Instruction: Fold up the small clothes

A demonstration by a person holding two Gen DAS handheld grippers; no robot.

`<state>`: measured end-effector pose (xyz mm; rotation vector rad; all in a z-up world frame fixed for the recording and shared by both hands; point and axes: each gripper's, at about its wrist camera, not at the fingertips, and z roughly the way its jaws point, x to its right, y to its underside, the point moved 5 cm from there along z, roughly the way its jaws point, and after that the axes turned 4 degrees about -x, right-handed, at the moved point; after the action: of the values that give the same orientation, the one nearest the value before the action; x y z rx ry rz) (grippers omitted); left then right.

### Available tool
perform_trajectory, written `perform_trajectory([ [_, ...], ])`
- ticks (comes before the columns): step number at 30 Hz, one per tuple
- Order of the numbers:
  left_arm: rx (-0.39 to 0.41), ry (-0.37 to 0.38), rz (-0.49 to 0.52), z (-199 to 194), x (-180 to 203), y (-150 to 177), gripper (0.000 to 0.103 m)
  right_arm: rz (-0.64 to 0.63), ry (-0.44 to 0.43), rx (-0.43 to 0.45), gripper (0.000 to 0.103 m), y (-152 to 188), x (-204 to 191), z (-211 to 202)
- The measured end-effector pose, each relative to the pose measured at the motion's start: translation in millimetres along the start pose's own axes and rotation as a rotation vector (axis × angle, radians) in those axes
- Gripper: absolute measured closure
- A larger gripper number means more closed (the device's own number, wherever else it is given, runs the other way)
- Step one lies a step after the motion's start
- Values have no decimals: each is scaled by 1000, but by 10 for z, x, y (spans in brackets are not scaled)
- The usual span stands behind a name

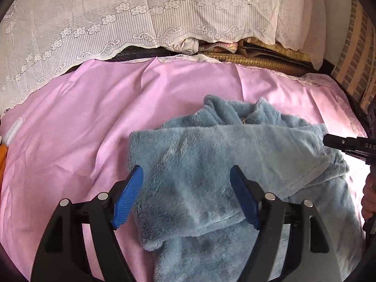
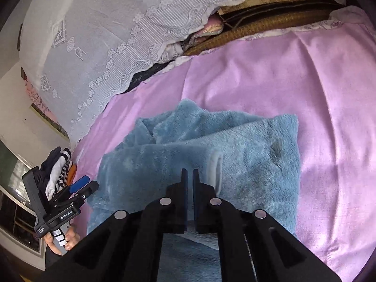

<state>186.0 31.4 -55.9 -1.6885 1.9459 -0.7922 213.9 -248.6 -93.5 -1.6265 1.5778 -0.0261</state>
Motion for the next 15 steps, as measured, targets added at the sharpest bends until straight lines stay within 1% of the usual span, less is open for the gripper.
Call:
perform_trajectory([
  [2,-11,-5,12,79,65,-94,29,-14,-4,-19,94,-63,-92,98],
  [4,-40,-14,31,228,125,-138,29,-16,0,-35,93,-103,-108,219],
  [6,-83,-49,35,424,128,-106,29,11,13,-57,87,-112,-17,359],
  [8,-114,-76,30,612,77,-40,22,33,49,-77,88,-71,165,469],
  [9,-110,-72,24,661,55,-9,17,32,44,-79,99,-45,241,502],
  [10,-101,-61,15,672,36,8,17,42,39,-77,103,-27,312,513],
  [11,-96,-52,10,656,25,7,17,70,4,-75,103,-27,356,499],
  [12,-93,-53,7,629,17,3,17,89,-5,-69,103,-32,368,468],
  [13,-82,-59,5,578,9,6,18,83,13,-44,103,-34,347,403],
  [14,-66,-51,-1,503,11,24,19,57,37,-18,100,-33,295,322],
  [15,-50,-28,-7,411,15,48,19,24,45,-2,97,-20,224,245],
])
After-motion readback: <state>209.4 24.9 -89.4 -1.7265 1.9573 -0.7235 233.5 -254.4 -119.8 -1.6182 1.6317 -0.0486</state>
